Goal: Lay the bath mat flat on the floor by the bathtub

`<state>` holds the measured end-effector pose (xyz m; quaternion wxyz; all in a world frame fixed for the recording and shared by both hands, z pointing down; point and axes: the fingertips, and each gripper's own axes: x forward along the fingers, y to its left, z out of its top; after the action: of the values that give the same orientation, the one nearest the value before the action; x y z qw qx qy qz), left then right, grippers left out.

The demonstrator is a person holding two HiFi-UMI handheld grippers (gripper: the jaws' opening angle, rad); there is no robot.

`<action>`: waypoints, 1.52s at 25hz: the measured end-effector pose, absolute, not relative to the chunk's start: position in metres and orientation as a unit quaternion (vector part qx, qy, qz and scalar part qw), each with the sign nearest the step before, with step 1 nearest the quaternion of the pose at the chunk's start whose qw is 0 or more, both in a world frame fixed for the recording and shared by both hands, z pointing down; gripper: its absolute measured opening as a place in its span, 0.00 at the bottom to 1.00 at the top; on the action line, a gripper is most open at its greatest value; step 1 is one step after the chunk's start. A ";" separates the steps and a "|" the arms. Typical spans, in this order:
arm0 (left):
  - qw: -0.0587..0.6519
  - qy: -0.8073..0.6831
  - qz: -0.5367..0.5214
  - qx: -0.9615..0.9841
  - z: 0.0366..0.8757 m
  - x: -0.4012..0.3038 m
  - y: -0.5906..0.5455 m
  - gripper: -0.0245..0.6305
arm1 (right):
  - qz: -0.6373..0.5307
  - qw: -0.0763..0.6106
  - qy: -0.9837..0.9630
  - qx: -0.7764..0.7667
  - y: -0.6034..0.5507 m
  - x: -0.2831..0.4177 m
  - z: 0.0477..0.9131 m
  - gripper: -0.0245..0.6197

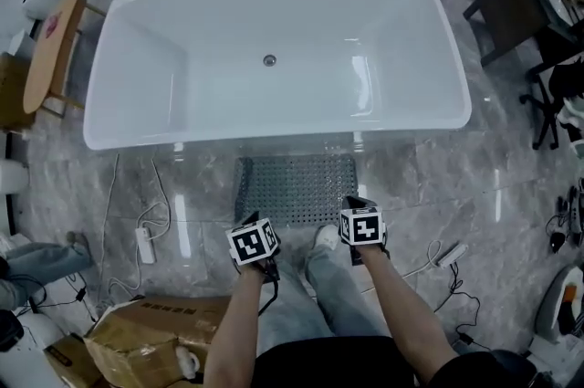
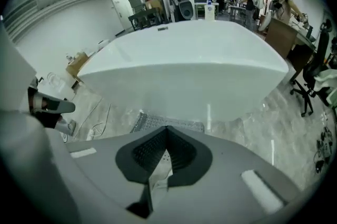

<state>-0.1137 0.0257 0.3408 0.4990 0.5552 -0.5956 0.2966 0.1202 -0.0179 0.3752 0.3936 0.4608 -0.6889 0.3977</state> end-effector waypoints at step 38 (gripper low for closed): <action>0.157 -0.627 -0.009 0.763 -0.136 -0.022 -0.138 0.04 | 0.066 0.012 -0.860 0.505 -0.170 0.114 -0.141 0.05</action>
<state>-0.0218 -0.1377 -0.1364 0.1566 0.7629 -0.6271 -0.0093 0.1141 -0.1703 -0.1409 0.0119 0.5050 -0.8605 0.0659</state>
